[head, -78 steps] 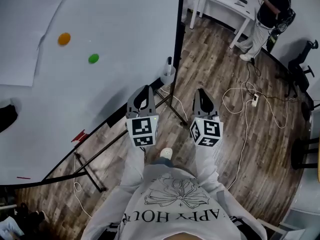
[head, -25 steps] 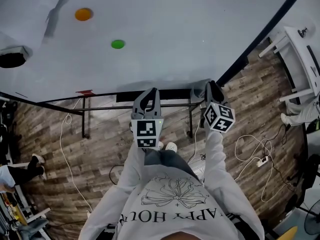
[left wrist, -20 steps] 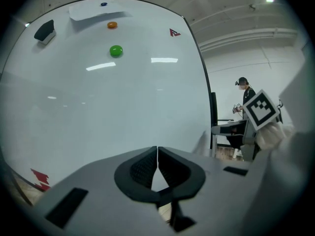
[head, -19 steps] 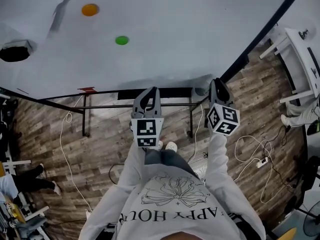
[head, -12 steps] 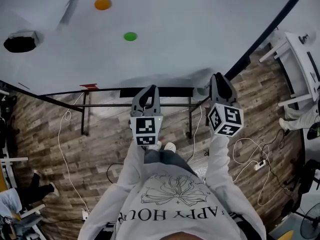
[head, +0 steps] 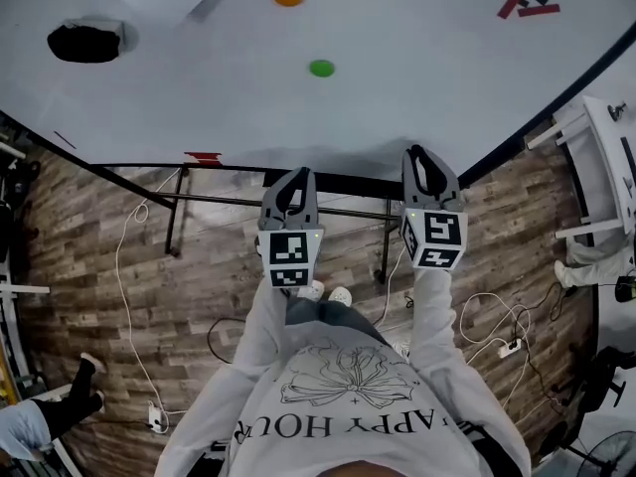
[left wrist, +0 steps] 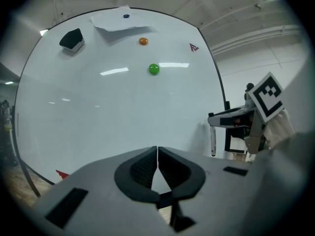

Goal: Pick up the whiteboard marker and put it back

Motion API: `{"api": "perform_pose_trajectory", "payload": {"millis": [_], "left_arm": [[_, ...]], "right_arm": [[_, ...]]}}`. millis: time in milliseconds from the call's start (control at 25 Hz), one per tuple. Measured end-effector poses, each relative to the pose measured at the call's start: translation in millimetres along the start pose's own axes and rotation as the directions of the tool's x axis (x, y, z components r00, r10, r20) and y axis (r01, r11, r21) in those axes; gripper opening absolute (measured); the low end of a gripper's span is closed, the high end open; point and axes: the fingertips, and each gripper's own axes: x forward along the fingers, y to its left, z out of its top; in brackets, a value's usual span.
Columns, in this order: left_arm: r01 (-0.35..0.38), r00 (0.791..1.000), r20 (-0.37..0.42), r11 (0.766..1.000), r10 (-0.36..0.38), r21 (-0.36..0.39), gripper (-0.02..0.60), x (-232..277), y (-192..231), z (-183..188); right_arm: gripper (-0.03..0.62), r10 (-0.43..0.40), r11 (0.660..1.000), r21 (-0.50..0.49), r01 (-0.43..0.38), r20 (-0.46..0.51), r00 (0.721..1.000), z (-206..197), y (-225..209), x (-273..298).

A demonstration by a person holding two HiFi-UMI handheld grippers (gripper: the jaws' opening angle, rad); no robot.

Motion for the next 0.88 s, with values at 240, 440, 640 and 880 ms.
{"api": "perform_pose_trajectory", "payload": {"millis": [240,440,640,880], "left_arm": [[-0.044,0.999,-0.002,0.999,0.044,-0.019,0.009,-10.6,30.7,-7.5],[-0.063,0.998,-0.011,0.998,0.063,-0.031,0.009,-17.9,47.2,-14.2],[-0.077,0.997,-0.022,0.996,0.076,-0.039,0.009,-22.0,58.9,-21.6],[-0.098,0.994,-0.044,0.994,0.095,-0.049,0.008,-26.9,70.5,-31.8]], "right_arm": [[0.066,0.057,0.979,-0.193,-0.072,-0.082,0.995,-13.4,48.4,21.6],[0.066,0.076,0.901,-0.411,-0.140,-0.168,0.983,-41.3,83.1,37.1],[0.065,0.100,0.768,-0.592,-0.246,-0.268,0.958,-82.8,113.7,53.4],[0.066,0.124,0.637,-0.683,-0.359,-0.369,0.921,-128.1,137.0,67.4]]}}
